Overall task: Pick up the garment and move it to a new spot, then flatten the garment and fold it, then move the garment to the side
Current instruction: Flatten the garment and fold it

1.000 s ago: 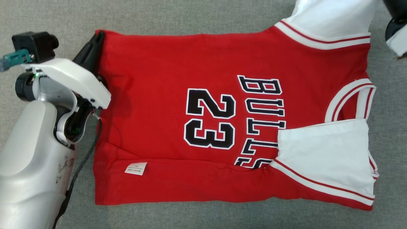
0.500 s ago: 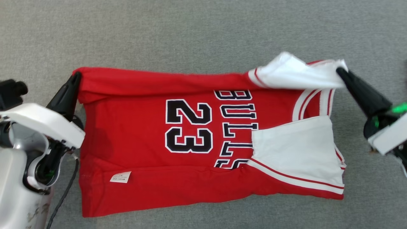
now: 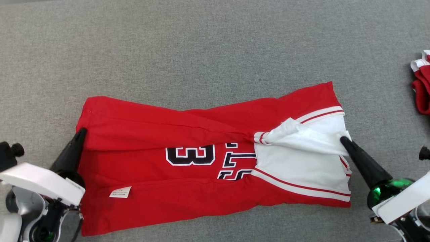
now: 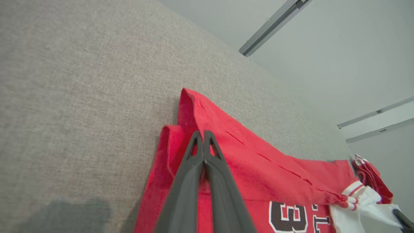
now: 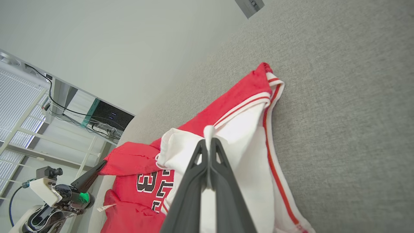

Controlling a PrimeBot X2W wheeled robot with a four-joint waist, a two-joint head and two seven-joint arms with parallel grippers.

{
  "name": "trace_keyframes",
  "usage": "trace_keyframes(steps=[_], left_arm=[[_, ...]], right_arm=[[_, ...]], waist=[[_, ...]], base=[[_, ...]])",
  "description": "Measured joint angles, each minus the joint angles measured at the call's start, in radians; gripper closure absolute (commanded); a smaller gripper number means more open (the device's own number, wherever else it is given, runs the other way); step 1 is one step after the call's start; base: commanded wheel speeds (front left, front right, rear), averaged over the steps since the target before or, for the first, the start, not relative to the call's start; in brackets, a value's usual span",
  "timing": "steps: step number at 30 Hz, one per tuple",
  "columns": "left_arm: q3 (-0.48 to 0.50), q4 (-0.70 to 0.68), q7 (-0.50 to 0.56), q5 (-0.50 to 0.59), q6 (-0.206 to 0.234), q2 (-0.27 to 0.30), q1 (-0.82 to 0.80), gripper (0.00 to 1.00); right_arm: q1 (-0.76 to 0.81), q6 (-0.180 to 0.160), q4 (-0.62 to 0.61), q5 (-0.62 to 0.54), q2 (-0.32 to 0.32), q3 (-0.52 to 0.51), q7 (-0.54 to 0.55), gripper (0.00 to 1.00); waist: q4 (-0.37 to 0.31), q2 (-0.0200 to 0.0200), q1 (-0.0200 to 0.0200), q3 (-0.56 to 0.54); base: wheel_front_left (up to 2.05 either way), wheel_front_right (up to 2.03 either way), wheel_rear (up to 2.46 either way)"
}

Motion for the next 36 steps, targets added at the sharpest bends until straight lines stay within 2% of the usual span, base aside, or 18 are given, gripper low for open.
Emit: trace_keyframes(steps=[8, 19, 20, 21, 22, 23, 25, 29, 36], left_arm=[[0.012, -0.010, -0.035, -0.039, 0.001, -0.046, 0.083, 1.00], [-0.009, -0.033, -0.053, -0.064, -0.002, -0.098, 0.196, 1.00], [-0.013, -0.025, -0.057, -0.063, -0.002, -0.100, 0.196, 0.96], [-0.016, -0.019, -0.061, -0.061, -0.002, -0.103, 0.196, 0.59], [-0.019, -0.010, -0.068, -0.048, -0.002, -0.103, 0.195, 0.00], [-0.020, 0.000, -0.087, -0.021, -0.001, -0.099, 0.194, 0.00], [-0.018, 0.014, -0.130, 0.020, 0.005, -0.095, 0.182, 0.00], [-0.006, 0.033, -0.264, 0.128, 0.047, -0.108, 0.155, 0.00], [0.004, 0.035, -0.475, 0.271, 0.089, -0.170, 0.096, 0.00]], right_arm=[[0.015, 0.000, 0.062, -0.056, 0.057, -0.013, -0.015, 1.00], [0.025, 0.000, 0.136, -0.106, 0.096, -0.025, -0.008, 1.00], [0.028, 0.000, 0.137, -0.115, 0.100, -0.026, -0.008, 0.69], [0.029, 0.000, 0.139, -0.130, 0.102, -0.026, -0.011, 0.34], [0.030, 0.000, 0.142, -0.145, 0.104, -0.031, -0.021, 0.34], [0.030, 0.000, 0.142, -0.162, 0.107, -0.037, -0.036, 0.00], [0.030, 0.000, 0.145, -0.218, 0.119, -0.057, -0.090, 0.00], [0.028, 0.000, 0.160, -0.353, 0.161, -0.134, -0.165, 0.00], [0.024, 0.000, 0.141, -0.656, 0.305, -0.351, -0.192, 0.00]], waist=[[0.001, 0.0000, 0.0000, -0.011], [0.015, 0.0000, 0.0000, -0.031], [0.017, 0.0000, 0.0000, -0.032], [0.019, 0.0000, 0.0000, -0.034], [0.021, 0.0000, 0.0000, -0.036], [0.022, 0.0000, 0.0000, -0.038], [0.024, 0.0000, 0.0000, -0.043], [0.027, 0.0000, 0.0000, -0.058], [0.032, 0.0000, 0.0000, -0.094]], base=[[0.00, 0.00, 0.00], [0.00, 0.00, 0.00], [0.00, 0.00, 0.00], [0.00, 0.00, 0.00], [0.00, 0.00, 0.00], [0.00, 0.00, 0.00], [0.00, 0.00, 0.00], [0.00, 0.00, 0.00], [0.00, 0.00, 0.00]])
